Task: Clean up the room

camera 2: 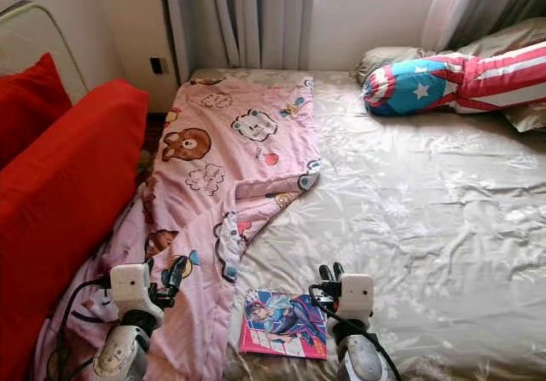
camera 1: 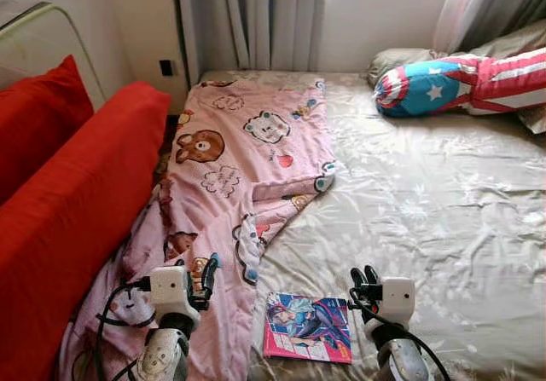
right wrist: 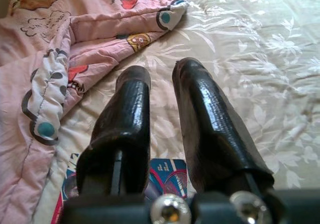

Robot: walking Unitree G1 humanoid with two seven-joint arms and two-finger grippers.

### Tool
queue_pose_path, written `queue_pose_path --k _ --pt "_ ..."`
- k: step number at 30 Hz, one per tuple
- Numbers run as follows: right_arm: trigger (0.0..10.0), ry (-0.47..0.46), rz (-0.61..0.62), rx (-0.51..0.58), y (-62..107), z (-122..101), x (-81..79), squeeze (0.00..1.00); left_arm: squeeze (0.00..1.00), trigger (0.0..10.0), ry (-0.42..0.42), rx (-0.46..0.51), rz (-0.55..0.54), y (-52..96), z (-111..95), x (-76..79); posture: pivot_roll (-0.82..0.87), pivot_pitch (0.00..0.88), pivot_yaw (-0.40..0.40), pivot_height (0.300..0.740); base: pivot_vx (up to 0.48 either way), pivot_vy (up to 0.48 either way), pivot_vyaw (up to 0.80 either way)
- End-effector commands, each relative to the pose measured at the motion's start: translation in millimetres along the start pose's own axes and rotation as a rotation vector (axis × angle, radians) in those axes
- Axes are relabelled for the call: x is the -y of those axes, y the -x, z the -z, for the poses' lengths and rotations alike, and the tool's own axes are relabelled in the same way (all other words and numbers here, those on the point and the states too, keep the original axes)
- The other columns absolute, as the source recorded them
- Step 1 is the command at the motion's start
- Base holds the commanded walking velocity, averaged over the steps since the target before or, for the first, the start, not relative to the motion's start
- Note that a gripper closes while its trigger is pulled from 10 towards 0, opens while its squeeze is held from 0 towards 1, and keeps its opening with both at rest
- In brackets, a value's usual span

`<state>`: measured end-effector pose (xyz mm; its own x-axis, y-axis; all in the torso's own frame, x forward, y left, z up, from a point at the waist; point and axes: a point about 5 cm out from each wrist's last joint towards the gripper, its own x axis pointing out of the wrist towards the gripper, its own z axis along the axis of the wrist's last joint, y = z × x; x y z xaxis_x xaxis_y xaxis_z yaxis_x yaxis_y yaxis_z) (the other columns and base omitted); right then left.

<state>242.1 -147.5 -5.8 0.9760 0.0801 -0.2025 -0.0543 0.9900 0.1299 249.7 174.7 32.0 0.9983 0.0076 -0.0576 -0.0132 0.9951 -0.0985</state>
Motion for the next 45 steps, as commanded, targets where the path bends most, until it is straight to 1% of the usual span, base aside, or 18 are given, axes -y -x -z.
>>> queue_pose_path --k 1,6,8,14,16,17,18,19,20,22,33,34,35,36,44,45 --pt "10.0 0.003 0.002 0.001 0.7 -1.7 -0.9 0.0 0.0 10.0 0.012 -0.014 -0.013 3.2 0.3 -2.0 0.02 0.051 -0.065 0.7 0.0 0.0 0.0" --pt "10.0 0.01 0.002 0.0 1.1 -2.1 -1.7 0.0 0.0 10.0 0.01 -0.033 -0.033 5.2 2.4 -5.6 0.03 0.049 -0.067 0.67 0.0 0.0 0.0" --pt "10.0 0.008 0.001 0.01 1.4 -2.7 -2.0 0.0 0.0 10.0 0.009 -0.035 -0.034 5.7 2.2 -5.6 0.03 0.047 -0.066 0.67 0.0 0.0 0.0" --pt "10.0 0.011 0.014 -0.004 0.1 -2.8 -0.9 0.0 0.0 10.0 0.012 -0.048 -0.032 6.8 2.3 -4.0 0.02 0.043 -0.064 0.67 0.0 0.0 0.0" --pt "10.0 0.013 0.017 -0.025 -1.0 -1.6 -0.7 0.0 0.0 10.0 0.011 -0.05 -0.028 6.5 2.2 -3.2 0.02 0.041 -0.064 0.67 0.0 0.0 0.0" --pt "10.0 0.011 0.019 -0.036 -1.8 -1.0 -0.6 0.0 0.0 10.0 0.011 -0.051 -0.027 6.0 2.0 -2.7 0.02 0.041 -0.062 0.665 0.0 0.0 0.0" --pt "10.0 0.012 0.02 -0.031 -2.0 -1.4 -0.3 0.0 0.0 10.0 0.012 -0.051 -0.026 5.7 2.1 -2.5 0.02 0.039 -0.063 0.65 0.0 0.0 0.0" --pt "10.0 0.012 0.02 -0.031 -2.0 -1.4 -0.3 0.0 0.0 10.0 0.012 -0.051 -0.026 5.7 2.1 -2.5 0.02 0.039 -0.063 0.65 0.0 0.0 0.0" --pt "10.0 0.021 0.021 -0.015 -1.7 -2.9 0.4 0.0 0.0 10.0 0.012 -0.051 -0.027 5.5 1.6 -2.5 0.03 0.038 -0.064 0.64 0.0 0.0 0.0" --pt "10.0 0.009 0.022 0.003 -1.5 -4.6 1.4 0.0 0.0 10.0 0.013 -0.051 -0.028 5.6 1.4 -2.7 0.03 0.038 -0.064 0.64 0.0 0.0 0.0" --pt "10.0 0.008 0.026 -0.013 -3.9 -4.6 0.7 0.0 0.0 10.0 0.013 -0.057 -0.031 6.7 1.3 -4.2 0.03 0.035 -0.063 0.64 0.0 0.0 0.0" --pt "10.0 0.004 0.021 -0.015 -3.9 -4.0 0.0 0.21 0.0 10.0 0.013 -0.058 -0.031 6.6 1.4 -4.2 0.03 0.035 -0.063 0.64 0.0 0.0 0.0" --pt "10.0 0.001 0.018 -0.017 -3.8 -3.4 -0.5 0.66 0.0 10.0 0.013 -0.059 -0.031 6.5 1.5 -4.2 0.03 0.035 -0.063 0.64 0.0 0.0 0.0" --pt "10.0 -0.002 0.013 -0.02 -3.5 -2.3 -1.2 1.0 0.0 10.0 0.013 -0.06 -0.03 6.6 1.7 -4.4 0.03 0.036 -0.063 0.64 0.0 0.0 0.0" --pt "10.0 0.0 0.01 -0.027 -3.3 -1.2 -1.2 1.0 0.0 10.0 0.011 -0.067 -0.028 7.5 3.0 -5.2 0.03 0.036 -0.063 0.64 0.0 0.0 0.0" --pt "10.0 0.001 0.008 -0.03 -3.7 -1.1 -1.3 0.1 0.0 10.0 0.012 -0.069 -0.028 7.6 3.4 -5.6 0.03 0.037 -0.063 0.64 0.0 0.0 0.0"
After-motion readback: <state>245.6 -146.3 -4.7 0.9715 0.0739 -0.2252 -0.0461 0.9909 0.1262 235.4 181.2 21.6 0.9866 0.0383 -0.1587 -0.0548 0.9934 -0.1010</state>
